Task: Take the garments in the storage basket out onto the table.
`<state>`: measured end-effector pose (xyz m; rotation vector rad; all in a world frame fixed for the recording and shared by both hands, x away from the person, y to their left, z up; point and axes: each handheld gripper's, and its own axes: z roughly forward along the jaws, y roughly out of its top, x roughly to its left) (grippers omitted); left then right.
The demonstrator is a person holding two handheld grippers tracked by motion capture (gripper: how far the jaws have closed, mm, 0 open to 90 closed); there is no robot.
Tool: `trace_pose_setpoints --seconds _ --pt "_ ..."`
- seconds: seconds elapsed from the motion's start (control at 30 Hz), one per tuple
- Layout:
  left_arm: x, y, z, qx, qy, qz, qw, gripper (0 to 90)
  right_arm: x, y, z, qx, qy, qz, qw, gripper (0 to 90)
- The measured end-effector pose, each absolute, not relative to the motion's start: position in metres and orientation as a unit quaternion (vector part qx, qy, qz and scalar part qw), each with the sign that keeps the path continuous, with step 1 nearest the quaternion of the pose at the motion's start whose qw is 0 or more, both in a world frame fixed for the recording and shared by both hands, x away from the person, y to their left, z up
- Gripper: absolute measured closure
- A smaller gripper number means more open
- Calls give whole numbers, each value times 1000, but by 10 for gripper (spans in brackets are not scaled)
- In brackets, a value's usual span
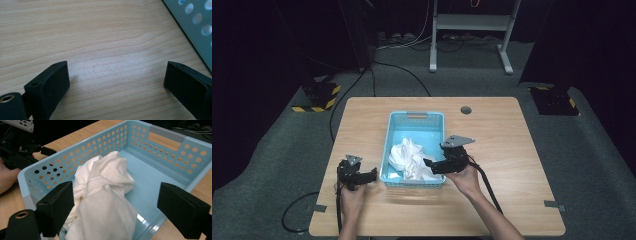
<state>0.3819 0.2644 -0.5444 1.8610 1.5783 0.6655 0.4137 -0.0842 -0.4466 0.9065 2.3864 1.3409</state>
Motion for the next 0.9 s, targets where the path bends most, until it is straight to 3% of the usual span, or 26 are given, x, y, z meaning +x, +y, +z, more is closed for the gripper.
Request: trace_pose_setpoints --seconds 0.9 --pt "382 264 -544 701 595 251 302 64 416 -65 -466 302 844 428 112 148"
